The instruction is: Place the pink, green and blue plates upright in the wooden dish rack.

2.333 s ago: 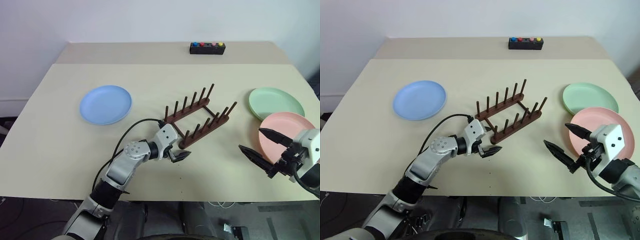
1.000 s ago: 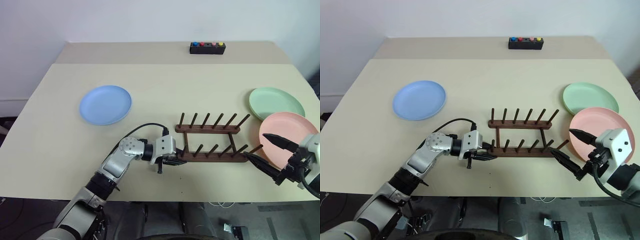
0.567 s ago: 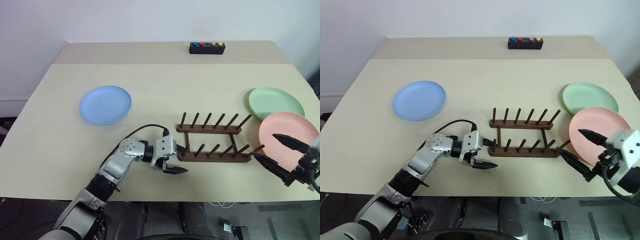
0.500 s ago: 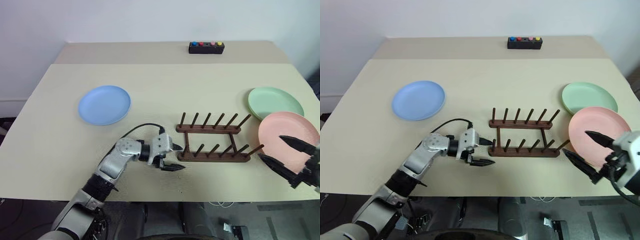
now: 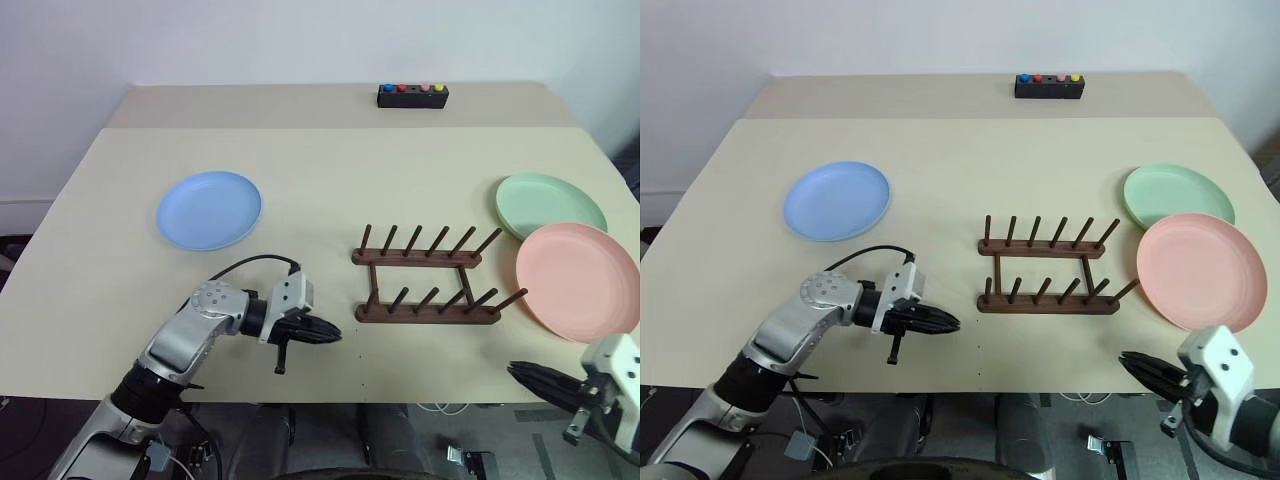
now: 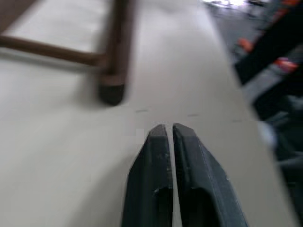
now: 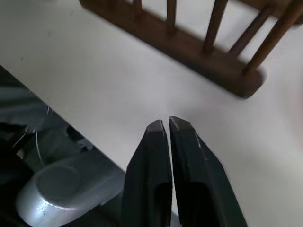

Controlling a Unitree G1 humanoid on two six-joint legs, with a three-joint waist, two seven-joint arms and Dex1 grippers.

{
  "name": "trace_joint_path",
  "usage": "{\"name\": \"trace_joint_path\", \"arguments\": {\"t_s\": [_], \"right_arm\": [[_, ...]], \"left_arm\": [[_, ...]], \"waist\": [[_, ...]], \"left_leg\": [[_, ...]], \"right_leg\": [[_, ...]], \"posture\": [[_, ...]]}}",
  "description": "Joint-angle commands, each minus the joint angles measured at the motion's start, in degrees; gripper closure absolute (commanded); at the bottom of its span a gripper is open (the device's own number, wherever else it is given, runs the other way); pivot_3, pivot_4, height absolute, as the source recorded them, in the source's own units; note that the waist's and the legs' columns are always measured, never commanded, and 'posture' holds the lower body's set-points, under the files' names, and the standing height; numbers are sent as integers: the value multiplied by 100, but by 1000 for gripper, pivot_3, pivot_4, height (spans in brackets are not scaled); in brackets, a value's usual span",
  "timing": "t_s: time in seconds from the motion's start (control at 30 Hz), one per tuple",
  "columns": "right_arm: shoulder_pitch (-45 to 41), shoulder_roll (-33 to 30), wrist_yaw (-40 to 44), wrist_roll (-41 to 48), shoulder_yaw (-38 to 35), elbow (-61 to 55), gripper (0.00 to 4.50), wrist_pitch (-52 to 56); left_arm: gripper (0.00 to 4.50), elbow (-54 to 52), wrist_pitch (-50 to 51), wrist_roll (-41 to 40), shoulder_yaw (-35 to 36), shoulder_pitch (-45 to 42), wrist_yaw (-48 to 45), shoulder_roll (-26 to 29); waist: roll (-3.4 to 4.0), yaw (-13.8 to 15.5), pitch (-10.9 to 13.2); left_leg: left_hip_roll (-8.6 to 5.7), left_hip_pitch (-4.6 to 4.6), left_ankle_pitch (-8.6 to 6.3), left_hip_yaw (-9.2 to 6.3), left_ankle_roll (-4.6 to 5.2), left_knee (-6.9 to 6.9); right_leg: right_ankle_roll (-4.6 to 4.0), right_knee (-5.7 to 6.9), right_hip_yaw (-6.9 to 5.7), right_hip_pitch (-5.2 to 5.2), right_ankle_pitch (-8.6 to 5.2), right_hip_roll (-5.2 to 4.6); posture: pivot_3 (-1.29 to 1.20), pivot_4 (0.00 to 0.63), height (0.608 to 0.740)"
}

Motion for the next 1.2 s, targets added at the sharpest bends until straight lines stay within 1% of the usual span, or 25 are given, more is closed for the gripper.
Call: {"name": "trace_joint_path", "arguments": {"t_s": [0.03,0.1,0.17,0.23,0.33,0.43,0.77,1.0,1.2], "right_arm": [[-178,82,-265,-322,299,-36,4486,-146],[-396,132,-435,-400,495,62,4486,-114],[-618,107,-654,-711,731,264,4486,-141],[-791,98,-772,-916,901,408,4486,-202],[-1273,140,-1005,-1141,1208,753,4486,-278],[-1502,124,-1106,-1258,1367,842,4486,-269],[-2327,-33,-1398,-1336,1727,778,4486,192],[-2994,-168,-1510,-1349,1975,718,4486,587],[-3496,-199,-1575,-1436,2277,909,4486,633]], "left_arm": [[4422,-218,193,-46,-236,-80,85,-146],[4422,-127,194,33,-334,-137,274,-360],[4422,31,165,146,-368,-213,495,-560],[4422,118,154,196,-382,-260,589,-650],[4422,308,55,288,-440,-356,697,-754],[4422,484,-86,414,-466,-415,765,-792],[4422,805,-415,595,-393,-441,1021,-964],[4422,1393,-840,814,-262,-685,1330,-1143],[4422,2040,-1266,983,-126,-934,1586,-1272]], "waist": [[0,-5,0],[-1,-1,0],[-4,3,1],[-3,5,0],[-1,-13,0],[0,-1,-1],[0,-7,-1],[0,-1,-1],[0,-2,-1]], "left_leg": [[0,-1,0,0,0,-2],[0,-1,0,0,0,-3],[0,-3,0,-1,0,0],[-2,-5,0,-1,0,3],[-1,-4,0,-1,0,0],[-1,-3,1,-1,0,-2],[-3,-2,1,-2,0,1],[-3,0,1,-3,0,3],[-4,2,1,-3,0,4]], "right_leg": [[0,0,0,-2,0,0],[-2,0,-1,-2,1,1],[-5,-1,0,-2,5,0],[-4,-2,0,-3,5,0],[-3,-1,0,-5,6,1],[8,-1,0,-4,12,1],[11,0,0,-3,15,0],[12,2,-1,-1,16,1],[16,3,-1,0,19,1]], "posture": [[0,150,740],[0,150,740],[0,150,740],[0,150,740],[0,150,740],[0,150,740],[0,150,740],[0,150,740],[0,150,740]]}}
